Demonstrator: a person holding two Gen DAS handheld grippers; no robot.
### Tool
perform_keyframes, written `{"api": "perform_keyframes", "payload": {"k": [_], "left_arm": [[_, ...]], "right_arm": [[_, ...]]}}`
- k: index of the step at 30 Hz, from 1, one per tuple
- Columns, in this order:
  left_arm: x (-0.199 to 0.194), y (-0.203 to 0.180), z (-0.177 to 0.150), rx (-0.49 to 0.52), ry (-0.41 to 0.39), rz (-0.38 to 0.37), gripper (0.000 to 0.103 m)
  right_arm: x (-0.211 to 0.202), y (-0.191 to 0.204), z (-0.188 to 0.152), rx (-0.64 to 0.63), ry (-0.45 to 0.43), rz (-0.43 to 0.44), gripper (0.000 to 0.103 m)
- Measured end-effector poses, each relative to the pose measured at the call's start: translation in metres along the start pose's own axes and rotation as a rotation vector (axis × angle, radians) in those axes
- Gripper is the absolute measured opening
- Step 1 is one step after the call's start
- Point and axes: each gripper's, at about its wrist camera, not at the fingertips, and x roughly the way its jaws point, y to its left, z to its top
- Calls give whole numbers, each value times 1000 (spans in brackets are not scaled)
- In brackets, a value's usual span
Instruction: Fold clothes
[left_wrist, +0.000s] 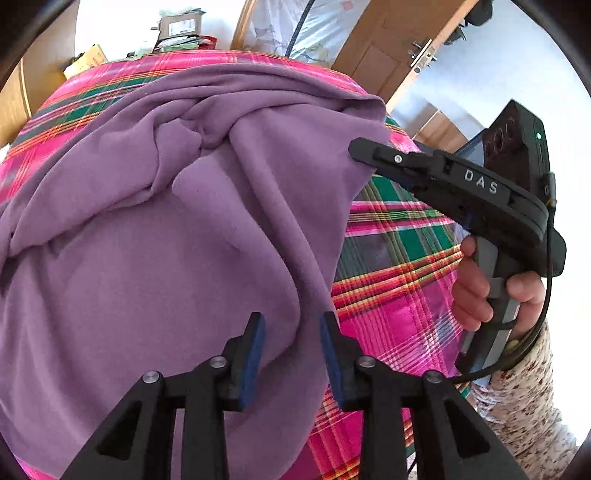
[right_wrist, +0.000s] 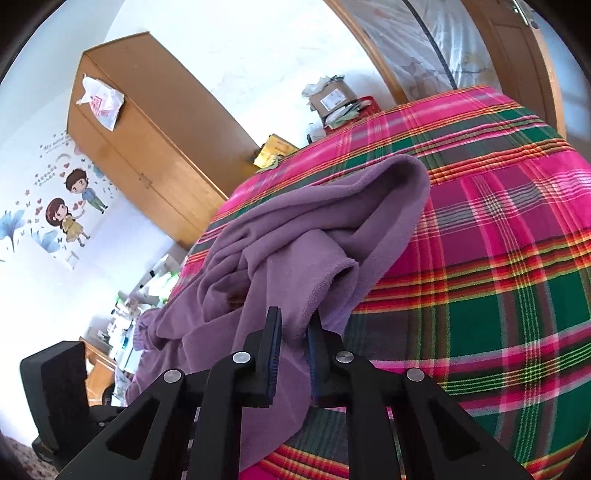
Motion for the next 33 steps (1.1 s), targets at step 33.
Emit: {"api": "perform_keyframes", "payload": {"k": [33], "left_arm": [[-24, 28, -7, -93, -113, -131, 8]], "right_arm": [[-23, 20, -11, -16, -67, -15, 3]]}}
